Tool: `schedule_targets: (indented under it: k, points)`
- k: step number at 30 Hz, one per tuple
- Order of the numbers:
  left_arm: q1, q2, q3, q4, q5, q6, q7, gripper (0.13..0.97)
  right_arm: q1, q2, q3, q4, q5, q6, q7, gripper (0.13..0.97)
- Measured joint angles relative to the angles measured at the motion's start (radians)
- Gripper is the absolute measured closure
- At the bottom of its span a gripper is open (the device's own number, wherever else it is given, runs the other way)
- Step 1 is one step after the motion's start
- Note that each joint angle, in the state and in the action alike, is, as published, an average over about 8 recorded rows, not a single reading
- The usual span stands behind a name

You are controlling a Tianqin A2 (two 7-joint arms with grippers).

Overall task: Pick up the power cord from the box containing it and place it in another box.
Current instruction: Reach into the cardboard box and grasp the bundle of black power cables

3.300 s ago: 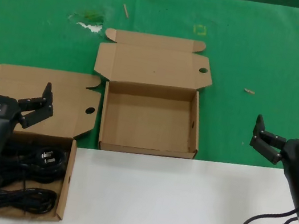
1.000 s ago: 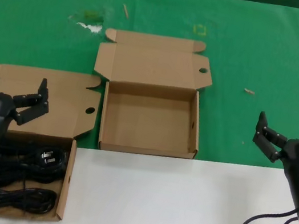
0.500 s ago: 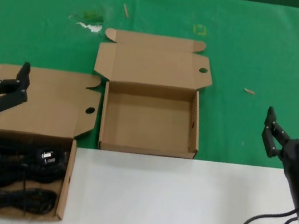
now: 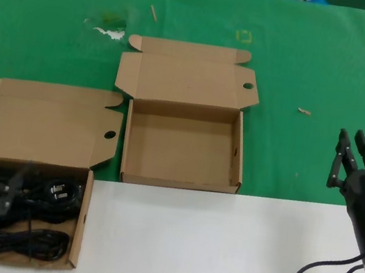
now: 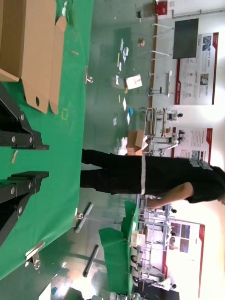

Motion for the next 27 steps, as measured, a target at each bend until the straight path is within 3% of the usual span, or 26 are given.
schedule_targets:
  k: [6, 15, 21, 27]
  points:
    - [-0.048, -0.004, -0.014, 0.117, 0.033, 0.115, 0.212, 0.132, 0.000, 0.000, 0.000, 0.000, 0.000, 0.000, 0.000, 0.874]
    - [-0.216, -0.004, 0.078, 0.360, 0.121, 0.164, 0.463, 0.132, 0.000, 0.000, 0.000, 0.000, 0.000, 0.000, 0.000, 0.940]
    - [-0.310, 0.008, 0.135, 0.518, 0.135, 0.207, 0.566, 0.132, 0.000, 0.000, 0.000, 0.000, 0.000, 0.000, 0.000, 0.956]
    - [-0.367, 0.012, 0.164, 0.617, 0.123, 0.252, 0.612, 0.136, 0.000, 0.000, 0.000, 0.000, 0.000, 0.000, 0.000, 0.956]
